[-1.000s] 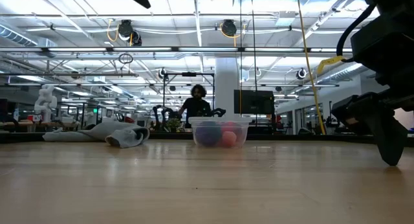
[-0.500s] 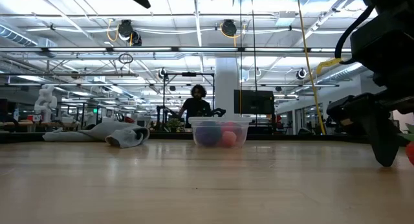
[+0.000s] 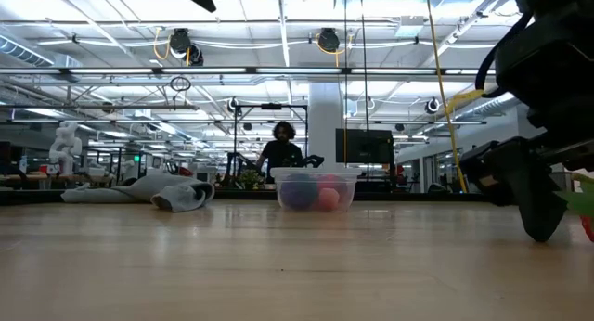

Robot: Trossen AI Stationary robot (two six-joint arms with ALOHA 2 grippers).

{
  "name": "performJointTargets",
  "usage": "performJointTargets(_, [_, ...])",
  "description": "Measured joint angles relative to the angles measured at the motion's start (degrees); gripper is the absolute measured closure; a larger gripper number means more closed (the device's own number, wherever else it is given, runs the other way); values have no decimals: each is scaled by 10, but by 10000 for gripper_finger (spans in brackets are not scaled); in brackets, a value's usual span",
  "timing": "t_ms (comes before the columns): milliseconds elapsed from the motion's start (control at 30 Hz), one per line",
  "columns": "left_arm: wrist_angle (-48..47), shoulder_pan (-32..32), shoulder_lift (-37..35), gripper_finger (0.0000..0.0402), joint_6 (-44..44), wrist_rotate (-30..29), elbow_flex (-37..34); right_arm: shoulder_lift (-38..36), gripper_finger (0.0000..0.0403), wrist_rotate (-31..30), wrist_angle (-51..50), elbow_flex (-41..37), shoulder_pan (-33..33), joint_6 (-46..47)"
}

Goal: Pick and placing Produce into tupperware
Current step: Put the red strawberry into the transparent bin

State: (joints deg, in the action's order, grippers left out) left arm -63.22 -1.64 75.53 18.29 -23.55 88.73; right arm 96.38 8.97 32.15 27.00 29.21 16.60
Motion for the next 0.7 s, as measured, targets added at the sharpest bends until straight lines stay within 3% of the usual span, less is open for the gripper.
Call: performJointTargets(700, [0,0,0,158,-1,0,0,-3,179,17,-72,-1,0,66])
